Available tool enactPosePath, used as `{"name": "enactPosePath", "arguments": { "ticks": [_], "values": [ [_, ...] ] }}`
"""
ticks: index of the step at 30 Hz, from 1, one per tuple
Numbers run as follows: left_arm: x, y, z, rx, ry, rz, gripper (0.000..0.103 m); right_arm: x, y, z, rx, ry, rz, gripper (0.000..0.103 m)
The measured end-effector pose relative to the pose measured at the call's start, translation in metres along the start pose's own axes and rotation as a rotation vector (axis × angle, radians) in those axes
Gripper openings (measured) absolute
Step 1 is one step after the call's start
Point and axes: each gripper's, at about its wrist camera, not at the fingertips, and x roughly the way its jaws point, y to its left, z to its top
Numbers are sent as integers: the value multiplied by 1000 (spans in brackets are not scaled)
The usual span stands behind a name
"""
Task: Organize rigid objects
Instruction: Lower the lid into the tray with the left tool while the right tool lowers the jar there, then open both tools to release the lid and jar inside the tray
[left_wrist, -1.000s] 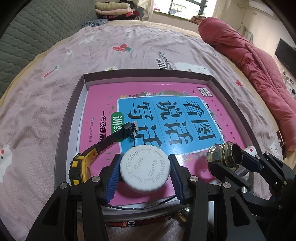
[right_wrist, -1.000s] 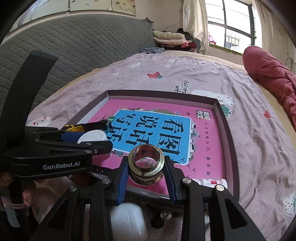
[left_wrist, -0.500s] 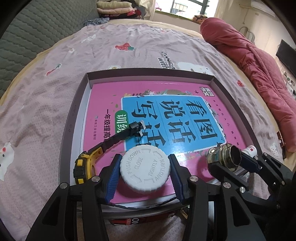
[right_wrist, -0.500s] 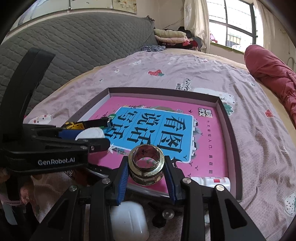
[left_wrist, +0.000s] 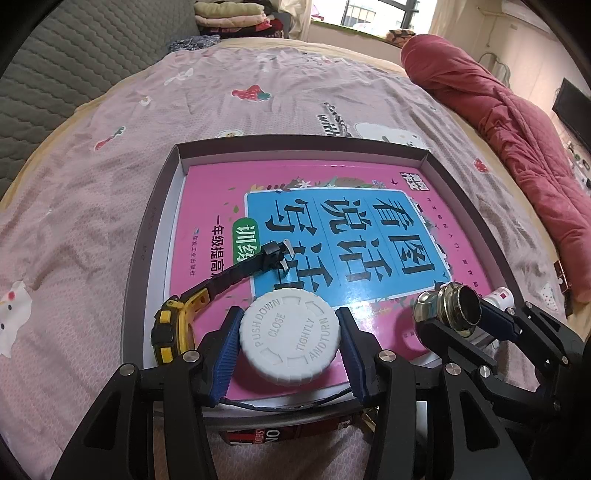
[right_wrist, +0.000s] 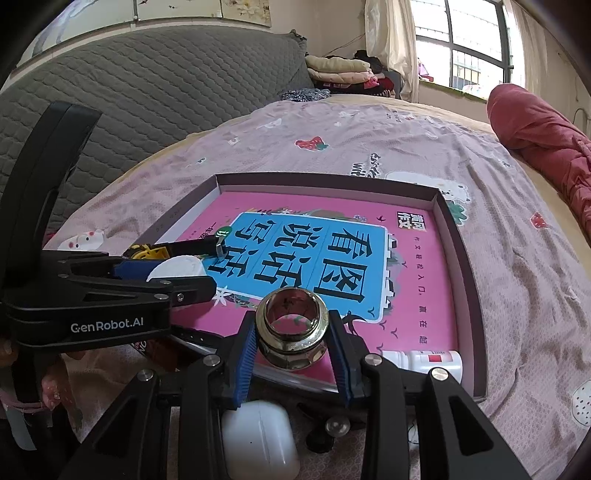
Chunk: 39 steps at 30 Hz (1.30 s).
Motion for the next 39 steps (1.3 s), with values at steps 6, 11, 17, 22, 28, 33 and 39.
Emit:
{"name": "enactPosePath", "arguments": {
  "ticks": [6,11,17,22,28,33,39],
  "values": [
    [-1,0,0,4,0,17,52,0,1,1,1,-6,-1,38],
    [-1,0,1,-3,2,12,52,0,0,1,8,-9,-5,41],
    [-3,2,1,-9,1,14,52,-4,-2,2,18,-25,-8,48],
    [-4,2,1,-9,-7,15,55,-5,-3,4,18,-35,-20,49],
    [-10,4,4,-19,-26,2,58,-6,-5,4,22,-39,-30,50],
    [-16,5,6,-25,-40,0,58,-8,-6,4,27,-46,-33,51],
    [-25,9,6,-34,-54,5,59,-10,-6,5,25,-55,-33,51]
  ]
}}
